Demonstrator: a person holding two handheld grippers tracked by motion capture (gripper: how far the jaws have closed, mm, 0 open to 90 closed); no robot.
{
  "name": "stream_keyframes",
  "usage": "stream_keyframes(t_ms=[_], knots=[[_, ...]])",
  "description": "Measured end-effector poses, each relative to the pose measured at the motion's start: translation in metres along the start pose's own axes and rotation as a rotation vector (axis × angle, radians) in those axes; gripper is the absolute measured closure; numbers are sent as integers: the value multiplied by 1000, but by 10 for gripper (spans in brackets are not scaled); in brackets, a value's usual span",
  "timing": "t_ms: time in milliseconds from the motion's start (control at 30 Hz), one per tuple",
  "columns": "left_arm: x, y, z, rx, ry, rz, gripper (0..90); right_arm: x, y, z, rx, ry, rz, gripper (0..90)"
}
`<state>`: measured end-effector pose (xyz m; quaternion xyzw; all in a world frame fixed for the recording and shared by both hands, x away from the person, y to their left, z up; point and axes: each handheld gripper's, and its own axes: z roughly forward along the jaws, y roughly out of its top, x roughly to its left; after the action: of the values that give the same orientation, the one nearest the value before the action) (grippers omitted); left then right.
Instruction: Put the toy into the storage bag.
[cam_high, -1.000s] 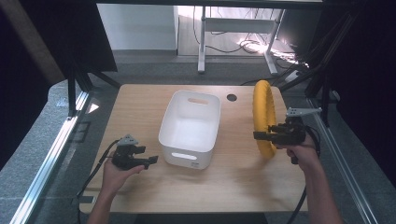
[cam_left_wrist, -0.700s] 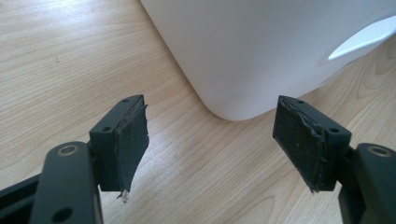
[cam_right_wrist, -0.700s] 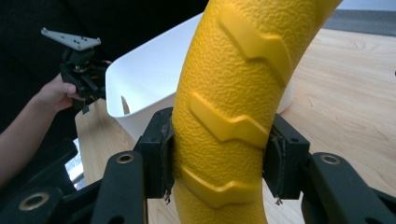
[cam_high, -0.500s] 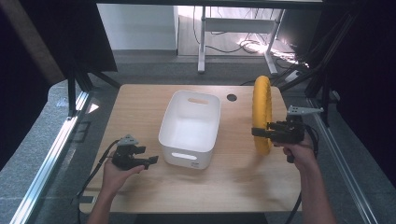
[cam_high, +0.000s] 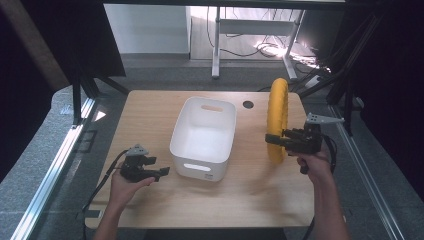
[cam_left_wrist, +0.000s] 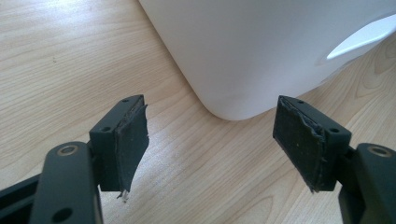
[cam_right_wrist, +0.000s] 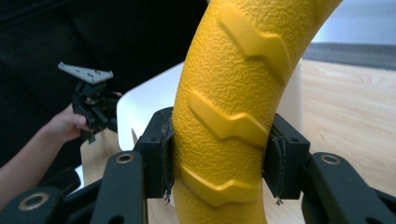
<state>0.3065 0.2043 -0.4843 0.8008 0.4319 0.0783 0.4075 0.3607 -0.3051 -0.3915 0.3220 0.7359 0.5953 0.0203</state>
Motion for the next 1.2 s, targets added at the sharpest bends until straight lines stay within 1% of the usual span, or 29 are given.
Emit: stream_keyframes(t_ms=[67,100,133,200,267,300,400,533,567,700,767,967,1000,1033,1067,1133,1200], knots=[[0,0,0,0,0,3,268,4,0,2,-25,0,-5,511],[0,0,0,0,0,3,268,4,0,2,-25,0,-5,511],[0,0,0,1,0,3,268,6,-1,3,-37,-3,-9,511],[0,0,0,1,0,5,268,14,-2,8,-75,-3,-21,511],[0,0,-1,0,0,5,268,16,-3,10,-84,-4,-26,511],[1,0,-1,0,1,5,268,22,-4,13,-104,-8,-30,510],[1,0,-1,-5,0,1,268,28,-4,17,-125,-24,-48,510],[1,0,-1,-4,3,-1,268,42,-3,25,-191,-42,-80,509],[1,0,-1,-2,5,0,268,42,-3,25,-191,-42,-80,509],[3,2,0,1,11,-4,268,54,0,35,-238,-54,-106,508],[4,2,-1,0,13,-7,268,56,1,37,-245,-54,-106,508],[7,7,-6,-10,26,-11,268,70,9,50,-289,-69,-148,507],[8,10,-9,-22,25,-15,268,72,10,51,-289,-69,-148,507],[8,10,-9,-22,25,-15,268,72,10,51,-289,-69,-148,507],[8,10,-10,-27,25,-16,268,76,13,52,-297,-76,-159,507],[10,12,-13,-30,30,-17,268,79,14,53,-303,-77,-164,507],[11,13,-15,-30,35,-18,268,86,18,55,-314,-82,-184,506]])
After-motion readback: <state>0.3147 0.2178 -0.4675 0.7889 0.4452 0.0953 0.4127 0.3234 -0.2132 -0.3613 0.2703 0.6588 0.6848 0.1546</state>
